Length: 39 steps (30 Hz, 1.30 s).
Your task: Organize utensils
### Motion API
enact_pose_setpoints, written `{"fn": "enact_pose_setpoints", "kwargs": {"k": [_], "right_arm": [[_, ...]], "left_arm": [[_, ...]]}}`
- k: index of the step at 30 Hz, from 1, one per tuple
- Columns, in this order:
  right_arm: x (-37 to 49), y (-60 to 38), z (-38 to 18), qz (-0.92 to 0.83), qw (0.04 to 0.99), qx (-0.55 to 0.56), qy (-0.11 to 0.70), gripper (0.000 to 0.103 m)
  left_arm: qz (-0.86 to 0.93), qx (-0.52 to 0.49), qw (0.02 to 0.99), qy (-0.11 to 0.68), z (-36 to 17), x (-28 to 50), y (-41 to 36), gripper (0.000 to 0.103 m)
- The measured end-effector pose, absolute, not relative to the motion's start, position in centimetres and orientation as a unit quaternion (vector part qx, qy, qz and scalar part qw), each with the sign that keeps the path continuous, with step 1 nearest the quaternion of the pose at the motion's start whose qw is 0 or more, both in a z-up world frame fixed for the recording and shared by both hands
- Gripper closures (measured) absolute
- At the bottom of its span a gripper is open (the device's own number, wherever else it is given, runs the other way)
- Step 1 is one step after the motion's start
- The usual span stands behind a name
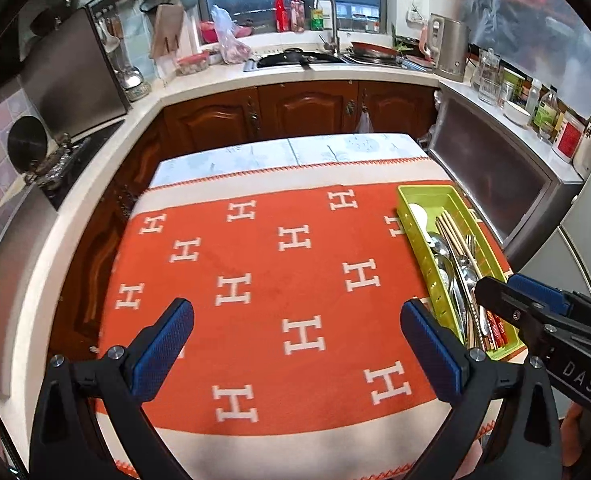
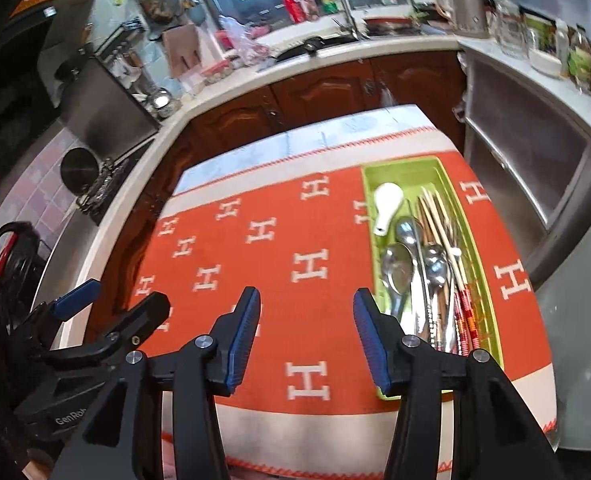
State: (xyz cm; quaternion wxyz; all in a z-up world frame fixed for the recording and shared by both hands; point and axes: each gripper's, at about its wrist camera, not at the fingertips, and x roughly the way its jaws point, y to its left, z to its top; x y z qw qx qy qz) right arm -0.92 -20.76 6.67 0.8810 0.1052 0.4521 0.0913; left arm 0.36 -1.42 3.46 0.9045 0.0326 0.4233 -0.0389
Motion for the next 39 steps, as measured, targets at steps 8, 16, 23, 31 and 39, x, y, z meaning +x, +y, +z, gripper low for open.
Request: {"fn": "enact_pose_setpoints", "kwargs": {"k": [8,16,23,31,39], "right_arm": [[-2.7,-17.5,10.4,0.103,0.89,0.086,0.435,0.052],[-3.9,-16.1,11.6,0.099,0.892,0.08,0.434,0.052],[-3.5,-15.5,11.4,0.091,0.891,0.066,0.441,0.051],[-1.5,-15.2,10.4,0.093,0.886,0.064,0.449,0.051],[0.0,-14.7,9.4,0.094,0.883,0.065,0.456,0.051]], "left_arm": [[-0.026,0.008,0.912,0.41,5.9,-1.4,1.2,0.001],[-0.009,-0.001,0.916,0.4,6.7,-2.7,2.5,0.001],[-0.008,-0.014,0.912,0.411,6.0,-2.3,3.2,0.001],[-0.003,-0.017,0.909,0.416,5.6,-1.5,3.5,0.001],[0.002,-0.018,0.907,0.421,5.1,-0.5,4.0,0.001]]}}
